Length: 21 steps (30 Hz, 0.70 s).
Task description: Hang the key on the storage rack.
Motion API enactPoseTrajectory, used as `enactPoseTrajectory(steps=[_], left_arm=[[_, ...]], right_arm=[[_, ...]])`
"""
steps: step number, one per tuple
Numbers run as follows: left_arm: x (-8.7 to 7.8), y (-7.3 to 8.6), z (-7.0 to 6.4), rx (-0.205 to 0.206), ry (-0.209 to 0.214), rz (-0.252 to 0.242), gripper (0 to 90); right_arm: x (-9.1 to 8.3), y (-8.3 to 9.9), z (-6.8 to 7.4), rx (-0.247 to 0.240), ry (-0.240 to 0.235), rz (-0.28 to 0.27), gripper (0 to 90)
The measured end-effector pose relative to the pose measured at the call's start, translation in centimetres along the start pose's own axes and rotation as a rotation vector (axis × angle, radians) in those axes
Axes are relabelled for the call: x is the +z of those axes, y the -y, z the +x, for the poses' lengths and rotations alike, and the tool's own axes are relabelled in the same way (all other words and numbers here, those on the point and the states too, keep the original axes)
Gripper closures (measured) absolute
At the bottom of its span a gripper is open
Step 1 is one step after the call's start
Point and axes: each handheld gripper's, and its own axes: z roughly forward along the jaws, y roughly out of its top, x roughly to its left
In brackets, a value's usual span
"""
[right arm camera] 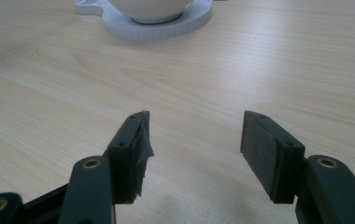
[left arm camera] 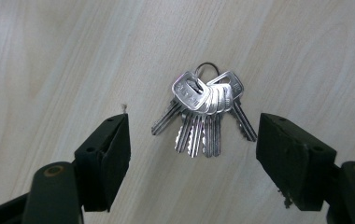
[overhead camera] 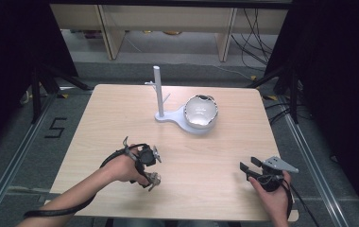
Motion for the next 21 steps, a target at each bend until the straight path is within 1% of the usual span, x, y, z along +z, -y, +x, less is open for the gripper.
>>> enactPoseTrajectory(steps=[2,4,5,7,8,10,11,12,14,15,16,17,19,20,21], left_arm=[[0.3,-0.3,0.0,0.007,0.012,0.018,26.0],[0.5,-0.5,-0.1,0.024,0.027,0.034,25.9],[0.6,-0.5,-0.1,0.026,0.033,0.038,25.9],[0.7,-0.6,-0.1,0.033,0.034,0.044,26.3],[0.8,-0.7,0.0,0.036,0.032,0.047,26.4],[0.8,-0.8,0.1,0.035,0.029,0.053,26.5],[0.9,-1.0,0.2,0.042,0.024,0.062,26.7],[1.0,-1.1,0.2,0.042,0.026,0.067,26.7],[1.3,-1.3,0.3,0.054,0.031,0.078,27.0],[1.4,-1.4,0.2,0.065,0.029,0.082,27.1],[1.6,-1.5,0.1,0.071,0.033,0.095,27.2],[1.8,-1.6,0.1,0.077,0.036,0.099,27.2],[2.0,-1.7,-0.1,0.070,0.043,0.102,27.3],[2.3,-2.0,-0.1,0.079,0.044,0.111,27.4],[2.4,-2.1,-0.1,0.077,0.046,0.120,27.5]], right_arm=[[0.0,0.0,0.0,-0.002,-0.002,0.000,43.2],[0.0,0.0,0.0,-0.007,0.004,0.002,43.1],[0.1,-0.1,-0.3,-0.042,0.012,0.007,43.2],[0.0,-0.1,-0.2,-0.031,-0.011,0.008,43.2],[-0.1,-0.1,0.0,-0.012,-0.006,0.014,43.3],[-0.1,-0.1,0.0,-0.010,-0.004,0.017,43.2],[0.2,0.0,0.1,-0.008,0.003,0.002,43.2],[0.2,0.0,0.0,-0.011,0.002,0.004,43.2],[0.2,0.0,0.1,-0.009,0.000,0.001,43.2],[0.0,0.0,0.0,-0.008,0.000,0.019,43.1],[0.1,0.0,0.1,-0.006,0.001,0.011,43.1],[0.0,0.0,0.1,0.003,-0.007,0.015,43.1],[0.0,-0.1,0.1,0.010,-0.012,0.020,43.1],[0.1,-0.1,-0.2,-0.021,-0.016,0.011,43.0],[0.1,-0.1,-0.2,-0.022,-0.016,0.011,43.0]])
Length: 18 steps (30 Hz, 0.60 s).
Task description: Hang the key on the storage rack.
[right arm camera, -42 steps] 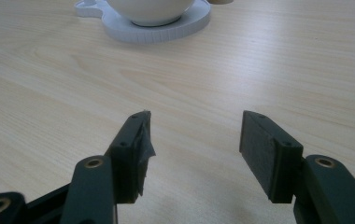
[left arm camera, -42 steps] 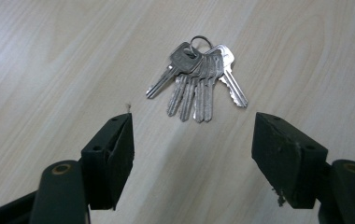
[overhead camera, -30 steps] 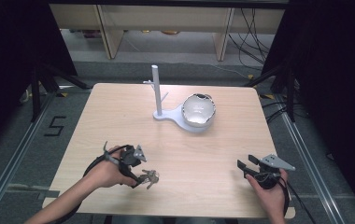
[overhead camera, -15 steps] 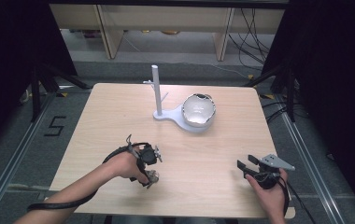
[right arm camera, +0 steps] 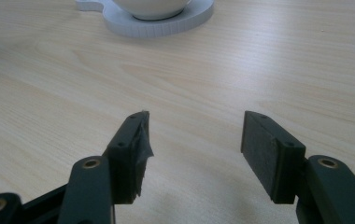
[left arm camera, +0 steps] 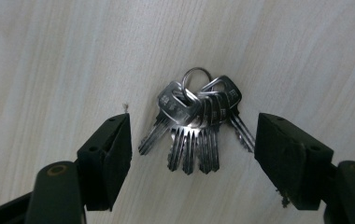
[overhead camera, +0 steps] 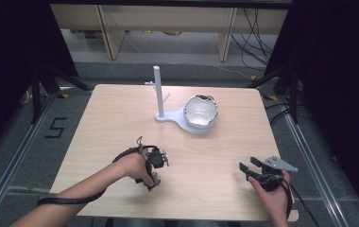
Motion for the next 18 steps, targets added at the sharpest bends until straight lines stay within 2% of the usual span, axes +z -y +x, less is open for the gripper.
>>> enactPoseTrajectory(steps=[5,6,7,10,13,14,15,17,18], left_arm=[[0.6,-0.6,-0.2,-0.019,0.011,0.020,28.0],[0.6,-0.6,-0.2,-0.019,0.011,0.020,27.9],[0.7,-0.8,-0.2,-0.010,0.010,0.044,27.8],[1.1,-1.0,-0.2,-0.011,0.008,0.043,27.9],[1.7,-1.2,-0.2,-0.017,0.013,0.060,28.0],[1.8,-1.2,-0.2,-0.022,0.011,0.065,28.0],[1.9,-1.2,-0.2,-0.020,0.009,0.068,28.1],[2.0,-1.3,-0.1,-0.028,0.015,0.076,27.5],[2.0,-1.3,0.0,-0.030,0.014,0.073,27.7]], right_arm=[[0.1,0.0,0.0,-0.001,-0.013,-0.004,42.7],[0.0,0.0,0.0,-0.005,-0.006,0.003,42.7],[0.0,0.0,0.0,-0.007,-0.005,0.002,42.7],[0.0,0.0,0.0,-0.008,-0.006,0.003,42.6],[0.1,0.0,0.0,-0.003,-0.017,0.001,42.5],[0.0,0.0,0.4,0.041,-0.008,0.008,42.6],[0.0,0.0,0.3,0.022,-0.006,0.014,42.5],[0.1,0.1,0.3,0.016,-0.004,0.003,42.5],[0.0,0.0,0.3,0.027,-0.005,0.015,42.5]])
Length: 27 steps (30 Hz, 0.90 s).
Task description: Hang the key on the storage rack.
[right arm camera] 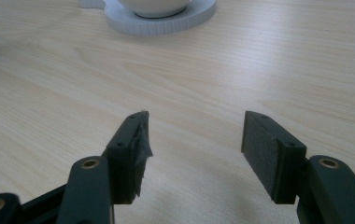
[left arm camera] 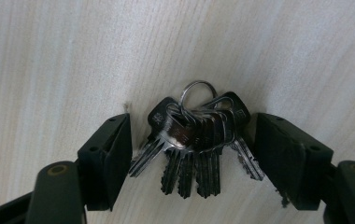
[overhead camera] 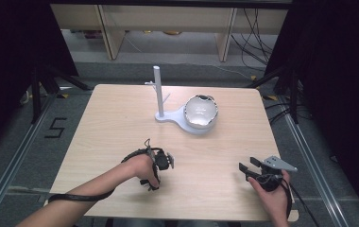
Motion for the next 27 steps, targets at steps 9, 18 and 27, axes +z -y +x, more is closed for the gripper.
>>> enactPoseTrajectory(steps=[9,18,27], left_arm=[[-0.1,0.1,0.1,-0.041,0.027,0.012,36.8],[-0.5,0.6,0.1,-0.051,0.028,0.026,60.1],[-0.5,1.0,-0.2,-0.077,0.032,0.041,63.9]], right_arm=[[0.0,0.0,0.0,-0.007,0.000,0.000,42.6],[0.2,-0.1,-0.4,-0.076,0.021,-0.013,42.6],[0.1,-0.1,-0.3,-0.066,0.011,-0.010,42.6]])
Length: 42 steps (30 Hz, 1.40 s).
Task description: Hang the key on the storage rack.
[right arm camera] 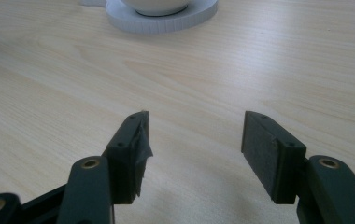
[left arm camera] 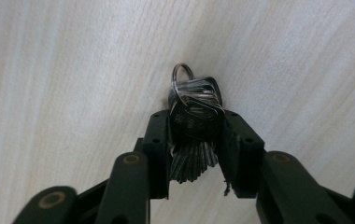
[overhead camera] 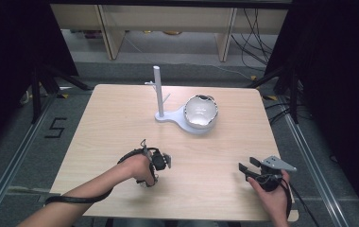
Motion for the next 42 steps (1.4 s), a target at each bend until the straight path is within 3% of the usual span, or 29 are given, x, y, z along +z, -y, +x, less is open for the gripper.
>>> enactPoseTrajectory(steps=[3,7,9,13,17,22,25,31,34,42], left_arm=[[0.0,0.2,0.1,-0.006,0.010,0.000,55.7],[0.0,0.6,0.2,0.006,0.008,0.025,54.4],[0.0,0.7,0.2,0.013,0.003,0.023,56.1],[0.0,0.7,0.0,0.041,-0.008,0.025,66.5],[0.0,0.8,-0.4,0.041,-0.009,0.024,78.6],[0.0,0.8,-0.6,0.042,-0.012,0.015,78.9],[0.0,0.8,-0.5,0.060,-0.020,-0.010,75.4],[0.0,0.7,-0.5,0.087,-0.019,-0.013,71.2],[0.0,0.7,-0.7,0.121,-0.022,-0.023,76.8],[0.0,0.8,-1.0,0.120,-0.041,-0.018,80.6]], right_arm=[[0.0,0.0,0.0,-0.001,-0.001,-0.001,42.6],[0.0,0.0,0.0,0.001,-0.001,0.003,42.6],[0.0,0.0,0.0,-0.006,0.001,0.000,42.6],[0.0,0.0,-0.1,-0.007,-0.003,0.000,42.6],[0.0,0.0,0.0,-0.014,0.000,-0.001,42.6],[0.0,0.0,0.1,-0.004,-0.002,0.002,42.7],[0.0,0.0,0.0,-0.006,-0.002,0.002,42.6],[0.0,0.0,0.0,-0.007,-0.002,0.003,42.6],[0.1,0.0,0.0,-0.012,0.004,0.006,42.6],[0.1,0.0,0.1,-0.009,-0.001,0.007,42.6]])
